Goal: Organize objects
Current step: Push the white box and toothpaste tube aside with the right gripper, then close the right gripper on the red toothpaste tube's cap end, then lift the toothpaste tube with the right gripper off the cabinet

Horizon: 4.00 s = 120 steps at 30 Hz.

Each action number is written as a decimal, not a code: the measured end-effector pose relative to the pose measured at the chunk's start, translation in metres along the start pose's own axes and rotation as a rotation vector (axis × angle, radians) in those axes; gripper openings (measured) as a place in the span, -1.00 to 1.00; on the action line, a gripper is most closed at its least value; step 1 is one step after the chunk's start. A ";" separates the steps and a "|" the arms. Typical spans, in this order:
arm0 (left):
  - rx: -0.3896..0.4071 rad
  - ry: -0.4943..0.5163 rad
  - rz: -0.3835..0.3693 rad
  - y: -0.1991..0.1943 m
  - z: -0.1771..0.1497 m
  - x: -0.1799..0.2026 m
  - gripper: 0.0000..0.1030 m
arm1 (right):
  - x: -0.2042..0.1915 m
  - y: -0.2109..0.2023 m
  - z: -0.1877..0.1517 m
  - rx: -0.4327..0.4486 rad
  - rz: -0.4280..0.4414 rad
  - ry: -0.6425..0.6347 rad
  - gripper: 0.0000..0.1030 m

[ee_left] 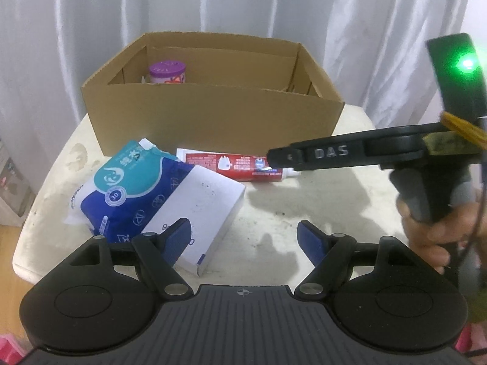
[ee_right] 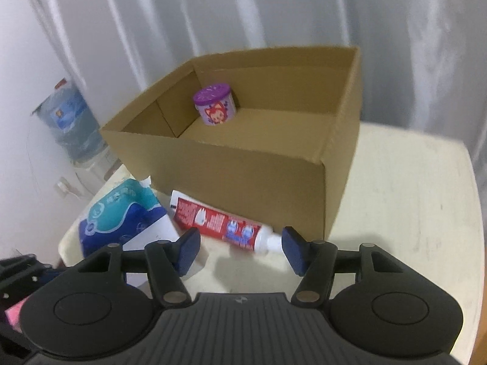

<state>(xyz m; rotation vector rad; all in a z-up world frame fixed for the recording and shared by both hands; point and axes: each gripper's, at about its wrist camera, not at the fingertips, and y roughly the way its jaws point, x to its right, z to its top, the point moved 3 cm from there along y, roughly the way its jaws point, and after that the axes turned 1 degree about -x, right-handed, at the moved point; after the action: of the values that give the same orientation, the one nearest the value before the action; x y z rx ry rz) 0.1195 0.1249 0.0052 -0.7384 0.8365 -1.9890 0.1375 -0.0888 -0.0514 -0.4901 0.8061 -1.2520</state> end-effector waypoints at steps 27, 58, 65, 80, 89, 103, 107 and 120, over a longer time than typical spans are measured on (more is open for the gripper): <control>-0.041 -0.024 -0.065 0.014 -0.003 -0.009 0.51 | 0.001 0.045 0.004 -0.226 0.033 0.041 0.18; -0.044 -0.237 -0.016 -0.062 -0.053 -0.025 0.62 | 0.002 -0.029 -0.081 -0.352 0.207 0.273 -0.44; -0.116 -0.133 -0.101 -0.017 -0.061 0.009 0.62 | 0.007 -0.029 -0.087 -0.367 0.239 0.378 -0.42; -0.176 -0.088 -0.169 0.010 -0.064 0.043 0.50 | 0.000 -0.020 -0.066 -0.318 0.125 0.244 -0.38; -0.183 -0.115 -0.170 0.012 -0.063 0.039 0.51 | -0.006 -0.017 -0.063 -0.322 0.109 0.197 -0.38; -0.195 -0.187 -0.237 0.006 -0.070 0.027 0.52 | -0.004 -0.021 -0.068 -0.339 0.122 0.215 -0.43; -0.222 -0.185 -0.257 0.009 -0.072 0.030 0.47 | -0.002 -0.026 -0.074 -0.347 0.132 0.237 -0.43; -0.299 -0.243 -0.306 0.024 -0.074 0.032 0.04 | -0.004 -0.038 -0.089 -0.383 0.170 0.273 -0.43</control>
<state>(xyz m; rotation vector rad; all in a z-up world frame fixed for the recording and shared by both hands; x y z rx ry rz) 0.0606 0.1081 -0.0519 -1.3208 0.9259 -2.0018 0.0455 -0.0867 -0.0800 -0.5501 1.3047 -1.0204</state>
